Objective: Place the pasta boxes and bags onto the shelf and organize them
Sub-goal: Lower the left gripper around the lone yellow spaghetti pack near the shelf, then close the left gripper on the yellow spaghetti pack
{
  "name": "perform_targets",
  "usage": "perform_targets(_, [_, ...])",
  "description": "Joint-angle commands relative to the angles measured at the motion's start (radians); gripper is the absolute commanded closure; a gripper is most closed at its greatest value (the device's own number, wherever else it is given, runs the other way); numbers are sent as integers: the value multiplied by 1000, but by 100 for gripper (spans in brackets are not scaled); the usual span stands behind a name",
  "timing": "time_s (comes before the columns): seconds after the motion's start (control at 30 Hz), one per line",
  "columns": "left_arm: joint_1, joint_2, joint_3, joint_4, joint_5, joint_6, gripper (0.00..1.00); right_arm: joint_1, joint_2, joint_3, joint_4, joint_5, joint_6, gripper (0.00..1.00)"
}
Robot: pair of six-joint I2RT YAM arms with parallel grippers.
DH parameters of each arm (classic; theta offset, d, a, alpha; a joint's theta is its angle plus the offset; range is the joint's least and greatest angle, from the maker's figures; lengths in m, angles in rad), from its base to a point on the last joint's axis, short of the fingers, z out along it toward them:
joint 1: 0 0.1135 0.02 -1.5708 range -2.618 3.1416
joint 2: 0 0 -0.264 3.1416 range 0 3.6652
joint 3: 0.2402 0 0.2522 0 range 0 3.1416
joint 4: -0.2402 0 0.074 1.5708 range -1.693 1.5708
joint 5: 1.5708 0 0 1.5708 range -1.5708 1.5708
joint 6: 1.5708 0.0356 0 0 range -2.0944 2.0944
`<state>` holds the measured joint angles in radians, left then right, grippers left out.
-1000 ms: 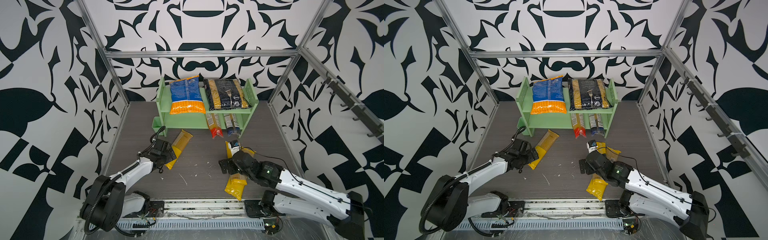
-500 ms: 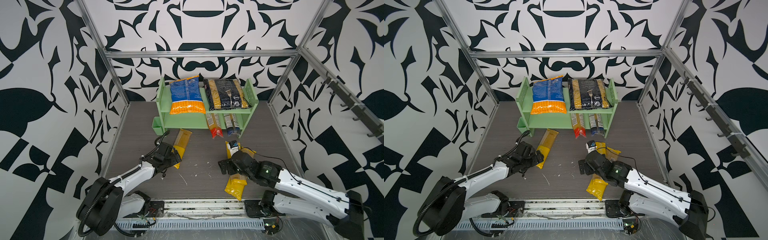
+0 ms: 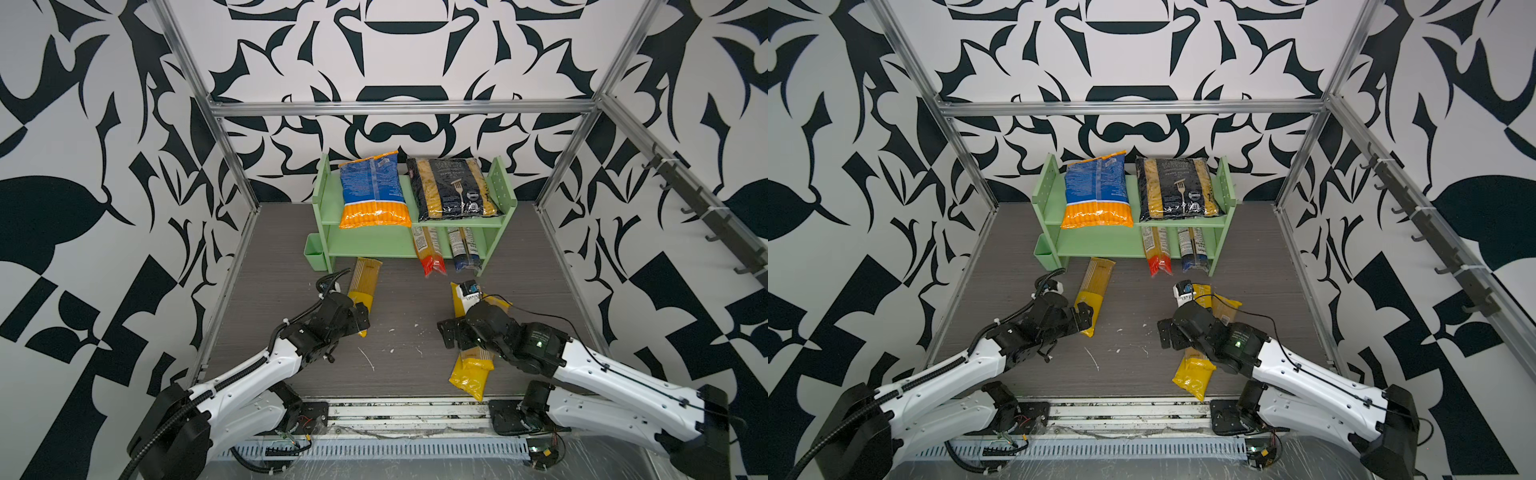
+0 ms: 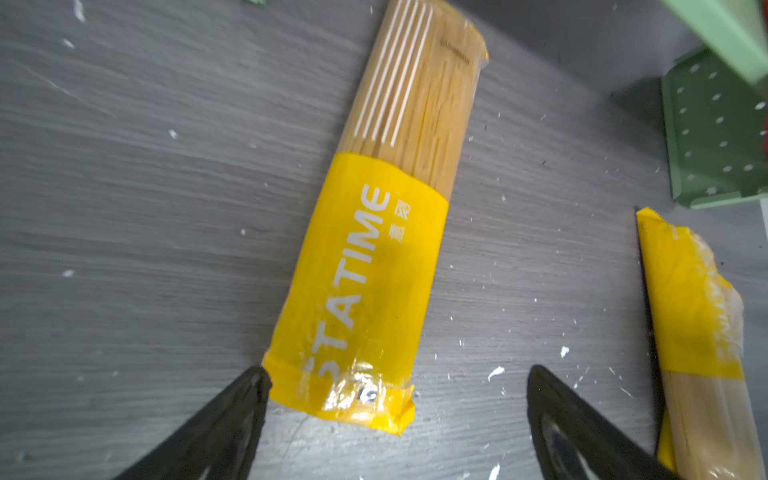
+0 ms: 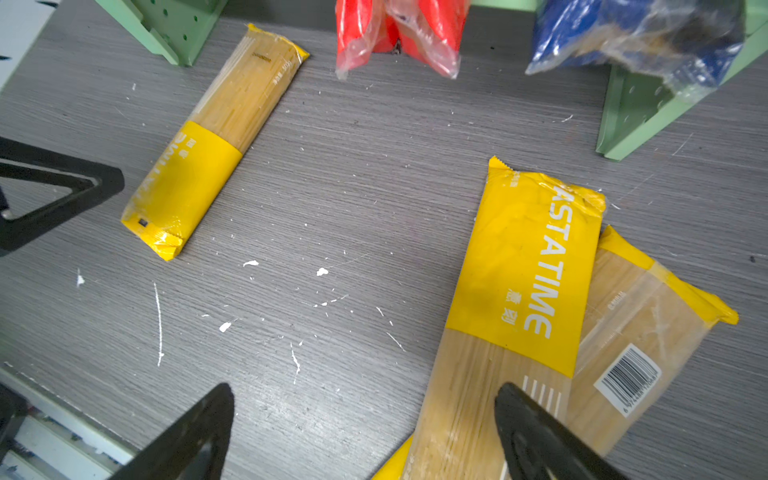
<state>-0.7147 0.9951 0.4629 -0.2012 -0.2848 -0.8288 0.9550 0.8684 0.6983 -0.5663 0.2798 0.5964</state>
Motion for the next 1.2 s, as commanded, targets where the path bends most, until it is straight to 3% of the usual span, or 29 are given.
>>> perform_targets(0.0, [-25,-6,-47,-2,-91,22,1,-5,-44,1,-34,9,19,0])
perform_targets(0.3, [-118,37,-148,162,-207,9,1,-4,-147,14,-169,68,40,0])
perform_targets(0.47, [-132,50,-174,246,-217,53,1,-4,-193,13,-225,82,61,0])
perform_targets(0.9, [-138,251,-141,376,-163,138,1,-4,-219,23,-272,100,84,0])
perform_targets(1.17, [-196,357,-153,419,-176,103,1,-5,-236,28,-304,111,96,0])
